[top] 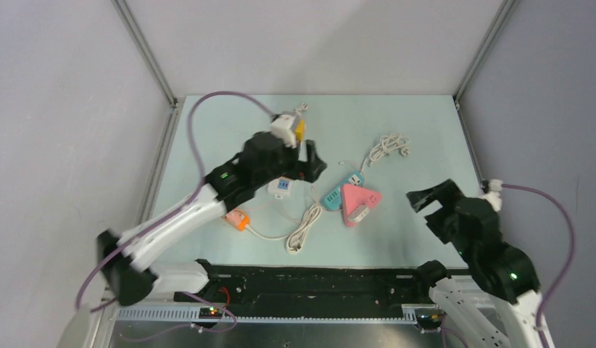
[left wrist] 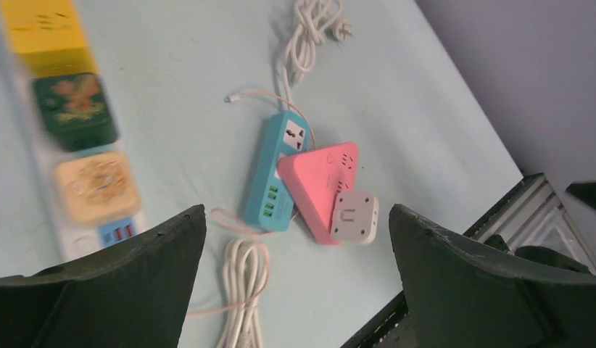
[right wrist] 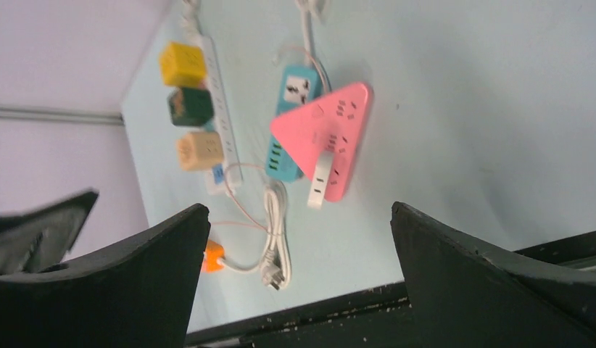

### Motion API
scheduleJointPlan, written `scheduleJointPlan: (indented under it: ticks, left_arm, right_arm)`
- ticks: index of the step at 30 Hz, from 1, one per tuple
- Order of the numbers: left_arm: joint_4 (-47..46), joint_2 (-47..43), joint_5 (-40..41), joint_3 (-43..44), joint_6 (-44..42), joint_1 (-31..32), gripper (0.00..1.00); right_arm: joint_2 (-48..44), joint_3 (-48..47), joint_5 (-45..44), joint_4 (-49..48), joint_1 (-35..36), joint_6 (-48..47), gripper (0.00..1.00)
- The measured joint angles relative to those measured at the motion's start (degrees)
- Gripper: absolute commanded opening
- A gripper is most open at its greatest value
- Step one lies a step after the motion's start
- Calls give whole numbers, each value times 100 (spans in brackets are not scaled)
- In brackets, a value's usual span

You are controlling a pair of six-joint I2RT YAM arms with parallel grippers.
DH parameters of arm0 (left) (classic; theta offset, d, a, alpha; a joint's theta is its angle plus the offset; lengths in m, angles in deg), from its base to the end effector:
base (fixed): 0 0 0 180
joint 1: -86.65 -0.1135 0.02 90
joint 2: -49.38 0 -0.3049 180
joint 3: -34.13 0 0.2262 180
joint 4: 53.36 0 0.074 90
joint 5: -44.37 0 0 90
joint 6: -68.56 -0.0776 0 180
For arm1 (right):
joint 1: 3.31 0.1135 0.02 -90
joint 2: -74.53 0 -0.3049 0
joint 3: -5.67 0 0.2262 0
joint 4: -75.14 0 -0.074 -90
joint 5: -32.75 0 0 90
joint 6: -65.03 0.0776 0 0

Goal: Insert the plug
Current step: Reset both arms

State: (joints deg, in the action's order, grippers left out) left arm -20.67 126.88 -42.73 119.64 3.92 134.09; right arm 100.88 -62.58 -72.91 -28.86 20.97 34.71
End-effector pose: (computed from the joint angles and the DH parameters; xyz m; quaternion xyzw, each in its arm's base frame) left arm 0.2164 -0.2299 0.3794 0.1478 0.8287 -0.3030 0.4469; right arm 0.0435 -0.0033 0.3165 0.3269 0.8143 0.2211 0.4257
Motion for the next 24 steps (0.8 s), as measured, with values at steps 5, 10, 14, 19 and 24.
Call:
scheduleJointPlan:
  ticks: [5,10,14,19,24]
  left_arm:
    - [177,-2608,651,-1314,-52,0,100]
    - [785,-4627,1257,-1985,63,0,100]
    - [1473,-5626,1674,-2063,164,0,100]
    - [2173,-6179,1912,-1943,157,0,100]
    - [2551,-6310,2006,-1707,157,0,100]
  right_arm:
    - [-302,-1163,-673,634,-52,-468,100]
    - [-387,-2170,-1414,1268,-52,-922,100]
    - [-527,-2715,-1849,1521,-52,-1196,100]
    - [-629,-3209,-2306,1620,-52,-1534,99]
    - [-629,-3375,-2424,1622,-42,-1705,100]
